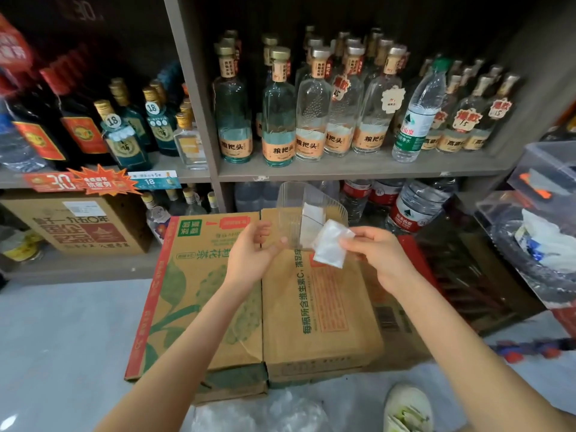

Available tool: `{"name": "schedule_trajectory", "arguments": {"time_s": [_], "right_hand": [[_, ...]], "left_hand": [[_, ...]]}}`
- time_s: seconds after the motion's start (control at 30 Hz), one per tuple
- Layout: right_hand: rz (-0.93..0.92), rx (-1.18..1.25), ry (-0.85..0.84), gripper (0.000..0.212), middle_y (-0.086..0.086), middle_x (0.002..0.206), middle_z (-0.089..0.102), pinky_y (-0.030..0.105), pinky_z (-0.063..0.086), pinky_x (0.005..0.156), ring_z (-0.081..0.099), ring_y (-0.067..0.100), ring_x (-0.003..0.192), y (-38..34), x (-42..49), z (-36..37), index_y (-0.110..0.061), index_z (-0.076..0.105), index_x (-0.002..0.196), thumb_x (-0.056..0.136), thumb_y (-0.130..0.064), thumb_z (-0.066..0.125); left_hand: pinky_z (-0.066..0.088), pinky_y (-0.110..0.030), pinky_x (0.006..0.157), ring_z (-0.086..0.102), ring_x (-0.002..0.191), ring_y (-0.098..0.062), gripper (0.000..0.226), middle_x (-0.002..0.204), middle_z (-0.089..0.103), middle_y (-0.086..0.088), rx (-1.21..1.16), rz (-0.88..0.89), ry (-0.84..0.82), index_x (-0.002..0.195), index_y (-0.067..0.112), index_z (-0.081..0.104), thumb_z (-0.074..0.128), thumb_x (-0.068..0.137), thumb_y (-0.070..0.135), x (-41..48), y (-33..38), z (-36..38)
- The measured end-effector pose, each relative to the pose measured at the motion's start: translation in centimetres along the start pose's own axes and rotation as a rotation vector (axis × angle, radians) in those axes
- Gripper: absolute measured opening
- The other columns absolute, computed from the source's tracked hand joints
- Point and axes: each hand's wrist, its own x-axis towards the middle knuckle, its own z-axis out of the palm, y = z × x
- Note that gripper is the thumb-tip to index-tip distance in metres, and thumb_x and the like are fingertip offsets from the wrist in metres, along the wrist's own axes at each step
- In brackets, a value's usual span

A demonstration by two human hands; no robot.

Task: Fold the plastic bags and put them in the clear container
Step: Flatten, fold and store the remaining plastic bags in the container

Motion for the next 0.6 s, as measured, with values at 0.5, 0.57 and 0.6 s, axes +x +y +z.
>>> {"name": "schedule_trajectory", "arguments": {"time_s": [0.5,0.57,0.6], "right_hand": [[-0.147,-0.338,-0.016,0.023,-0.003,0.086,0.068,0.027,0.052,0.078,0.064,0.015,0.087,-2.5,9.3,2.2,-0.017,0.069,0.092,0.075,-0.005,0.076],[-0.228,-0.461,0.018,0.021,-0.008,0.083,0.068,0.032,0.053,0.08,0.064,0.012,0.086,-2.0,9.0,2.5,-0.025,0.067,0.09,0.076,-0.012,0.077],[-0.285,-0.533,0.045,0.02,-0.01,0.082,0.068,0.034,0.052,0.081,0.064,0.01,0.086,-1.6,8.7,2.6,-0.027,0.066,0.091,0.077,-0.017,0.077]], "left_hand": [[0.043,-0.002,0.064,0.055,0.082,0.023,0.063,0.115,0.053,0.022,-0.354,-0.031,-0.141,0.139,0.026,0.04,0.069,0.087,0.007,4.7,1.5,2.5],[0.046,-0.006,0.072,0.058,0.097,0.015,0.058,0.115,0.057,0.022,-0.356,0.027,-0.141,0.13,0.03,0.044,0.071,0.084,0.005,4.0,0.6,2.4],[0.048,-0.009,0.078,0.059,0.104,0.01,0.059,0.12,0.058,0.018,-0.345,0.053,-0.14,0.13,0.03,0.045,0.072,0.083,0.006,3.6,0.0,2.3]]}}
